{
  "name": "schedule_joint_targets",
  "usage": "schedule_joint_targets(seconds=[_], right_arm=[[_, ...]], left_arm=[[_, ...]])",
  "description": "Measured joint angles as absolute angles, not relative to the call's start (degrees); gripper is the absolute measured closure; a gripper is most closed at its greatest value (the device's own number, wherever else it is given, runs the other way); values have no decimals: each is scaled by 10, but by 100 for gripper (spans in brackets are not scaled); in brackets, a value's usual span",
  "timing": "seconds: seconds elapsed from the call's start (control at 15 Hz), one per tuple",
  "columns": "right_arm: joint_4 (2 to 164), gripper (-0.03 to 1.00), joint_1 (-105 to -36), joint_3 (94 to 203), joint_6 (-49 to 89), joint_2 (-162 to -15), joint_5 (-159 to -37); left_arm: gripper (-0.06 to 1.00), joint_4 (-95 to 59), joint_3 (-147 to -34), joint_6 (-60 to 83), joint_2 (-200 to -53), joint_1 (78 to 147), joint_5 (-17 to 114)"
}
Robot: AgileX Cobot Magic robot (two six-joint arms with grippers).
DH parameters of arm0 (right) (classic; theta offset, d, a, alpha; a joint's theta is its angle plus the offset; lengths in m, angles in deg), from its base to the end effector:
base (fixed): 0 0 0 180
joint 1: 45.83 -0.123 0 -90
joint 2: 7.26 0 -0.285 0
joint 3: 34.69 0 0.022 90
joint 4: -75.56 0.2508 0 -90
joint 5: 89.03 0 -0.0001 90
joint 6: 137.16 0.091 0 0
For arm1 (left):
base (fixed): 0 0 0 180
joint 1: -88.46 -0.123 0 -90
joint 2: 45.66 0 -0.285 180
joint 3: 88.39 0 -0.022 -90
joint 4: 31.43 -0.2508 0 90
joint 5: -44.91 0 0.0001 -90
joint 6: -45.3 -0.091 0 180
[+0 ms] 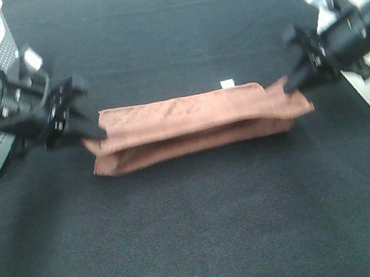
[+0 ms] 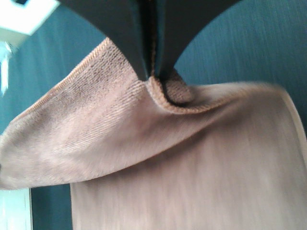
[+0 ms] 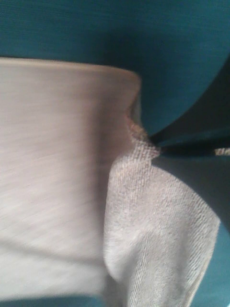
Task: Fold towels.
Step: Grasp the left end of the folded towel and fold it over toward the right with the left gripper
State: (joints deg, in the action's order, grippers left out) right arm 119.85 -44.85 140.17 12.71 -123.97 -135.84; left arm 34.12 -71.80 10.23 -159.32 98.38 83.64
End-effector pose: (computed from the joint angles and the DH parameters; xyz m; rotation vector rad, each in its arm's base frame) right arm 0.3812 0.0399 0.1907 -0.0277 2.7012 0.7493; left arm 0.3446 -0.1130 0.1749 -0.1088 2.6316 -1.0024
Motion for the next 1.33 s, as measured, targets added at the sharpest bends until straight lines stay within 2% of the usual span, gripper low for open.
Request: schedule_joint_targets(seconds=[0.13,0.2,0.53,0.87,1.07,1.13,1.2,1.33], right_arm=[[1197,97,-449,1477,135,-1286,-1373],[1197,97,-449,1477,135,-1286,-1373],[1185,97,-449,1621,142,-1400,-1378],[1166,97,-449,1647,142,-1450,-1329],[1161,90,-449,1647,142,-1467,-1311],[1158,86,-450,1647,142,-1468,-1303],[1158,78,-450,1647,142,-1468,-1297],[1158,61,-450,1647,142,-1468,-1293]], left_arm=[[94,315,-794,120,-1629,984,830],[94,315,-794,120,-1629,984,830],[94,296,-897,123,-1705,984,771],[94,279,-960,113,-1783,984,733],[91,280,-966,112,-1807,984,730],[88,280,-966,112,-1813,984,729],[82,284,-966,112,-1818,984,727],[56,291,-966,112,-1819,984,727]])
